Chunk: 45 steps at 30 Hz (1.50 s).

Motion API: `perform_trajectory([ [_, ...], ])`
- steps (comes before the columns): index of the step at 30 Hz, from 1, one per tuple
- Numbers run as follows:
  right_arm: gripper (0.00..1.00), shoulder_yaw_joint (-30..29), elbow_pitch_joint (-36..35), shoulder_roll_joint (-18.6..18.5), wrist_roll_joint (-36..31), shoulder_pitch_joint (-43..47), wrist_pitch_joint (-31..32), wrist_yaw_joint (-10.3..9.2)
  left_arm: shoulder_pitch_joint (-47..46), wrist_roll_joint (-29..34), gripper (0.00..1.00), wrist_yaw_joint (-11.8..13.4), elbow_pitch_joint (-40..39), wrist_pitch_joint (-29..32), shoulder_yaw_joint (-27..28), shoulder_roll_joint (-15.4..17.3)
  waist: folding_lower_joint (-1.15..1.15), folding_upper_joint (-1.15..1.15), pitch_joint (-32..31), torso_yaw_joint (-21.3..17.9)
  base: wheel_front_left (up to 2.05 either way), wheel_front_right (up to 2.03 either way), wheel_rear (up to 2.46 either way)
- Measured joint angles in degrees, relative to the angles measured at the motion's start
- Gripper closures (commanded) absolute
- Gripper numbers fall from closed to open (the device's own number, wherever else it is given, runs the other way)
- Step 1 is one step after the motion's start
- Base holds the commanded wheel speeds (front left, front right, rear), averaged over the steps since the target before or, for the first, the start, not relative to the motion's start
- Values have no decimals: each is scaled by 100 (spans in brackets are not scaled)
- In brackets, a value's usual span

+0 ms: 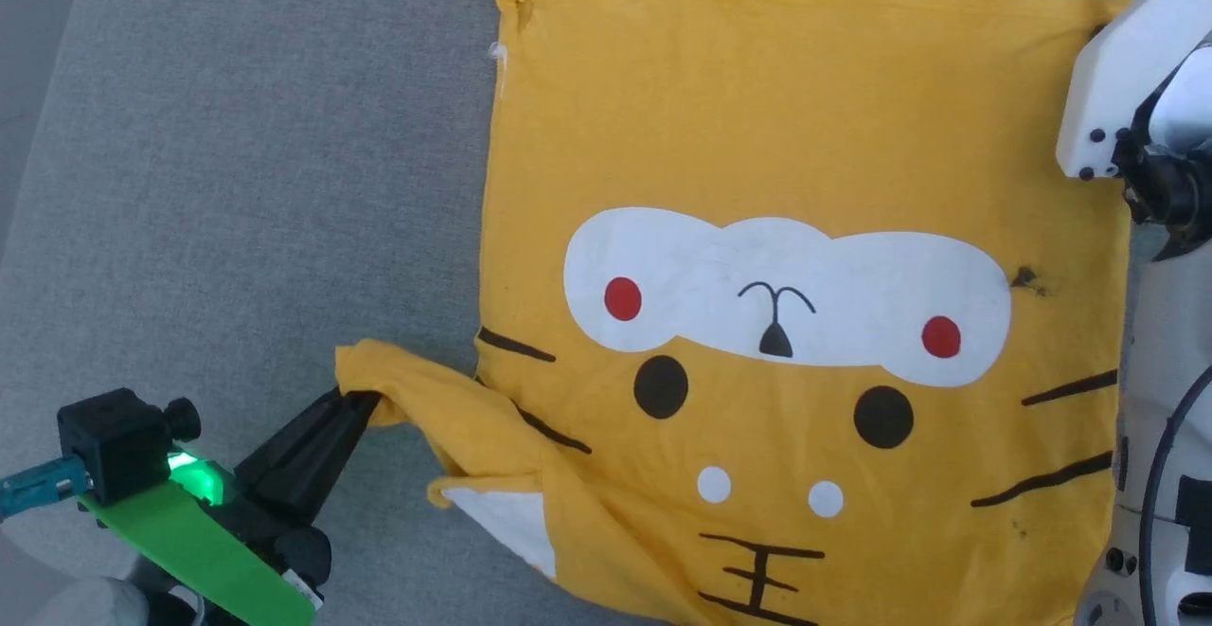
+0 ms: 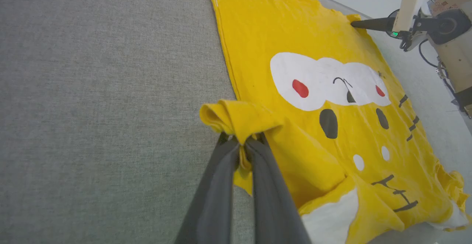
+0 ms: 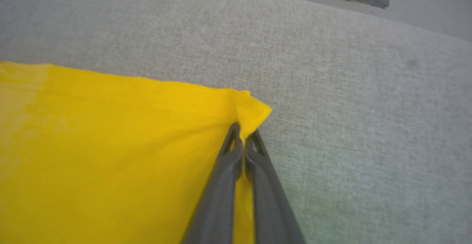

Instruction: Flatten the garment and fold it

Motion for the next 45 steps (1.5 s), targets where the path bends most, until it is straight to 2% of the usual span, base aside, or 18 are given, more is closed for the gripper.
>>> perform_trajectory([
  [4, 100, 4, 5, 5, 143, 125, -245, 0, -1, 2, 100, 24, 48, -54, 62, 20, 0, 0, -130, -109, 0, 0, 0],
  [9, 100, 42, -201, -29, 490, 508, -621, 0, 9, 9, 100, 209, 160, -63, 104, 36, 0, 0, -376, -247, 0, 0, 0],
  [18, 100, -211, -1269, -361, 1210, 1942, -889, 0, 252, 77, 100, 683, 304, -60, 116, 70, -1, 0, -1034, -505, 0, 0, 0],
  [28, 100, -781, -2526, -153, 1828, 4106, -745, 0, 751, 35, 100, 1056, 240, -149, 156, 66, -1, 0, -1686, -905, 0, 0, 0],
  [35, 100, -1355, -3241, -3, 2229, 5590, -207, 0, 920, 14, 100, 1165, 114, -164, 140, 63, -2, 0, -1991, -1217, 0, 0, 0],
  [40, 100, -1523, -3307, 25, 2688, 6347, 129, 0, 1022, 14, 100, 1216, 73, -177, 140, 65, -1, 0, -2107, -1387, 0, 0, 0],
  [45, 100, -1210, -2899, 26, 2668, 6494, -230, 0, 1098, 8, 100, 1261, 12, -179, 130, 80, -1, 0, -2165, -1518, 0, 0, 0],
])
